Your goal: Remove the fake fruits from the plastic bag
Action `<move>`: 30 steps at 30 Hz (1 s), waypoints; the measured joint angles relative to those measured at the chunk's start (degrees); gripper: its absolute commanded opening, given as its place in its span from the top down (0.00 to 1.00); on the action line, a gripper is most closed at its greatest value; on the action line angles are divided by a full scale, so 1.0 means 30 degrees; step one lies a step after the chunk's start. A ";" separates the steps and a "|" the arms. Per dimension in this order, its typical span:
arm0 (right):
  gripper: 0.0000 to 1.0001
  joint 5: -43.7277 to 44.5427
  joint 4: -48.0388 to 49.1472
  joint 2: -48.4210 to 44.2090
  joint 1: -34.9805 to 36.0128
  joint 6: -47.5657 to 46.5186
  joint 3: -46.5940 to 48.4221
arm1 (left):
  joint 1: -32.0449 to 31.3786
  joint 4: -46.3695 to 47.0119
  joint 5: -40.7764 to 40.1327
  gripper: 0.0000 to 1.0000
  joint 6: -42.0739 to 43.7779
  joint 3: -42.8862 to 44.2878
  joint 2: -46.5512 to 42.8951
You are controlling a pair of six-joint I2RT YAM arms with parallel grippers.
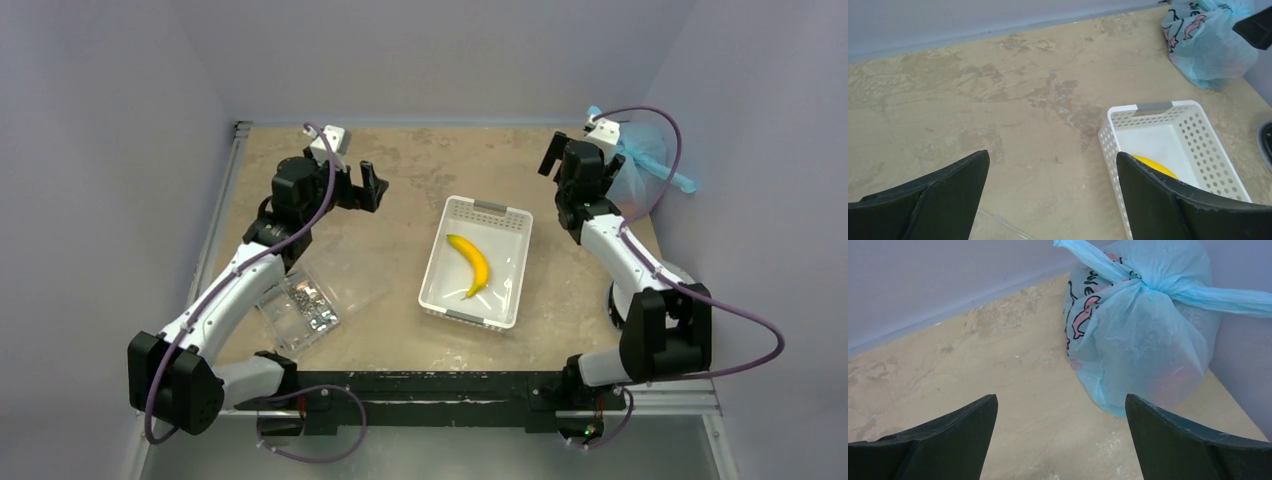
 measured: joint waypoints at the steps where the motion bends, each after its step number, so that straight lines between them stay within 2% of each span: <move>1: 0.01 0.0204 0.0124 0.0095 0.0000 0.0109 0.0007 | -0.0328 0.0029 0.0073 0.00 0.0022 0.0000 0.0080; 7: 0.01 0.1027 0.0022 0.0925 -0.0087 0.0423 0.0437 | -0.1836 -0.0175 0.0554 0.00 0.0248 0.0066 0.0692; 15: 0.01 0.1005 -0.1421 0.2805 -0.1188 0.1515 0.3191 | -0.2288 -0.0947 0.0801 0.01 0.0503 0.0452 0.0772; 23: 0.02 -0.0146 -0.3009 0.4641 -0.3796 0.3446 0.5333 | -0.2419 -0.1749 0.0889 0.05 0.0809 0.0845 0.0860; 30: 0.04 -0.1515 -0.3993 0.7300 -0.6200 0.4568 0.7810 | -0.2732 -0.2317 0.2062 0.10 0.0532 0.1661 0.1974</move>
